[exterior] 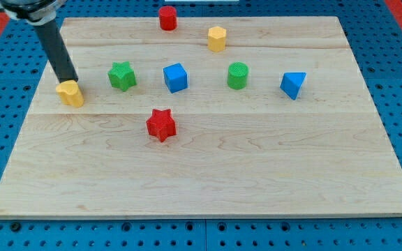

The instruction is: Move the yellow heart towards the center

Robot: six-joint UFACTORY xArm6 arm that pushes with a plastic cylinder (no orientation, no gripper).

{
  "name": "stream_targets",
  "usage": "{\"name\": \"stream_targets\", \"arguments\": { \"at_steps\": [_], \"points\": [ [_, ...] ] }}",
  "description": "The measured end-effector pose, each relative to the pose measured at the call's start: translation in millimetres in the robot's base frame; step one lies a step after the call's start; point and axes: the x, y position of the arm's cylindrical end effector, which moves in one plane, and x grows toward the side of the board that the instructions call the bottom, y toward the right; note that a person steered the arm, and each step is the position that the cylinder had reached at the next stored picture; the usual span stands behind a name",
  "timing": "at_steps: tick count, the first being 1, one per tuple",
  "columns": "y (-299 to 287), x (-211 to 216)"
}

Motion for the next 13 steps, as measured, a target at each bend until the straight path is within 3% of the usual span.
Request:
{"name": "stream_targets", "arguments": {
  "at_steps": [2,5,7,9,10,12,13],
  "points": [
    [-1,56],
    [33,82],
    [39,57],
    [4,129],
    [40,142],
    [81,105],
    [34,124]
  ]
}}
